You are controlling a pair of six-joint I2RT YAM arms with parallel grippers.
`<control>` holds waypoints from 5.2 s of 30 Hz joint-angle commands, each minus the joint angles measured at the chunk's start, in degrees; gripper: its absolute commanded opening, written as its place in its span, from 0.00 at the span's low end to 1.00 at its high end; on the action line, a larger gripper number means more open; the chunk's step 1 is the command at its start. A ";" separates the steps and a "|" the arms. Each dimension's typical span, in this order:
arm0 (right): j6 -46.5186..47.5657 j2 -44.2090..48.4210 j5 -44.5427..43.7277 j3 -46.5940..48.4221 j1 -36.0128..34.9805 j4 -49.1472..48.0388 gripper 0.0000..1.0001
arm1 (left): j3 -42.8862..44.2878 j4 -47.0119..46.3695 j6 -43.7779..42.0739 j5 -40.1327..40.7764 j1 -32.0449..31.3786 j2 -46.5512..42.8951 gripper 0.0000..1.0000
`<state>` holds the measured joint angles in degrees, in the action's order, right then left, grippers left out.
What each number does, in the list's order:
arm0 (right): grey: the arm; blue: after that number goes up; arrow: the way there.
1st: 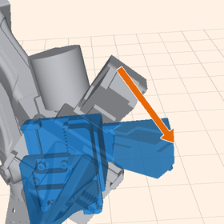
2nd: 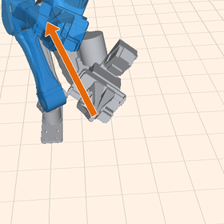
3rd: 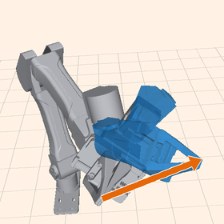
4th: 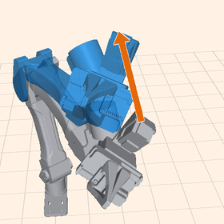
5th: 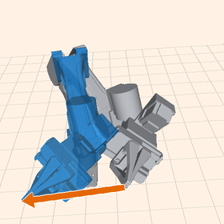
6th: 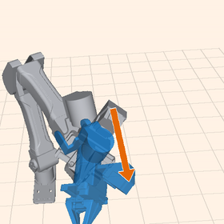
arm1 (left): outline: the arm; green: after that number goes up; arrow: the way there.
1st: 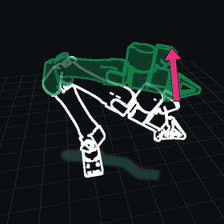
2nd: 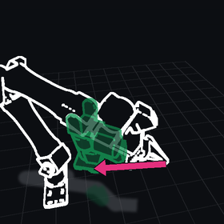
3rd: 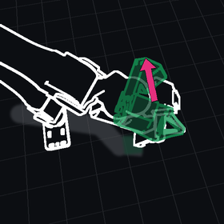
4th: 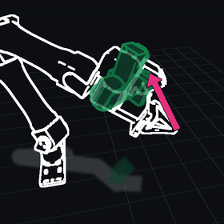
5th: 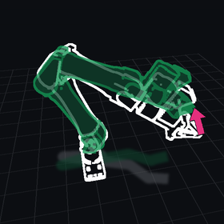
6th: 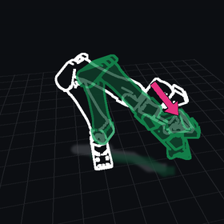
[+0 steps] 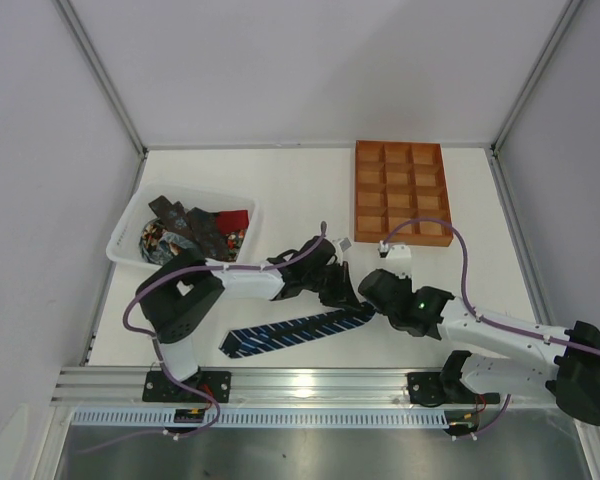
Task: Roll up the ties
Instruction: Roll the tie
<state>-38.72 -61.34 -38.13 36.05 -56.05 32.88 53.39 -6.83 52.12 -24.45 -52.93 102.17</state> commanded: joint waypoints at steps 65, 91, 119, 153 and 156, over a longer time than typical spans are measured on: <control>13.85 7.29 3.15 -1.34 -6.35 -11.70 0.09 | -9.24 -16.15 -20.09 -3.58 5.91 -9.18 0.49; 13.93 8.87 5.87 -1.69 -6.26 -12.32 0.09 | -8.39 -32.10 -36.92 -25.30 6.78 1.71 0.28; 13.68 27.68 80.48 -23.57 28.37 -55.45 0.70 | -21.57 -91.40 2.88 -39.89 11.61 2.66 0.00; 12.88 18.89 81.45 -22.52 28.10 -56.43 0.79 | -21.92 -91.70 6.15 -41.29 12.23 -2.42 0.00; 12.36 17.75 82.60 -22.60 28.10 -58.53 0.77 | -21.74 -91.96 6.50 -41.12 12.06 -2.33 0.00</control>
<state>-25.30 -42.65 41.91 12.14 -28.10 -20.97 31.62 -73.25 58.57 -64.86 -41.21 102.08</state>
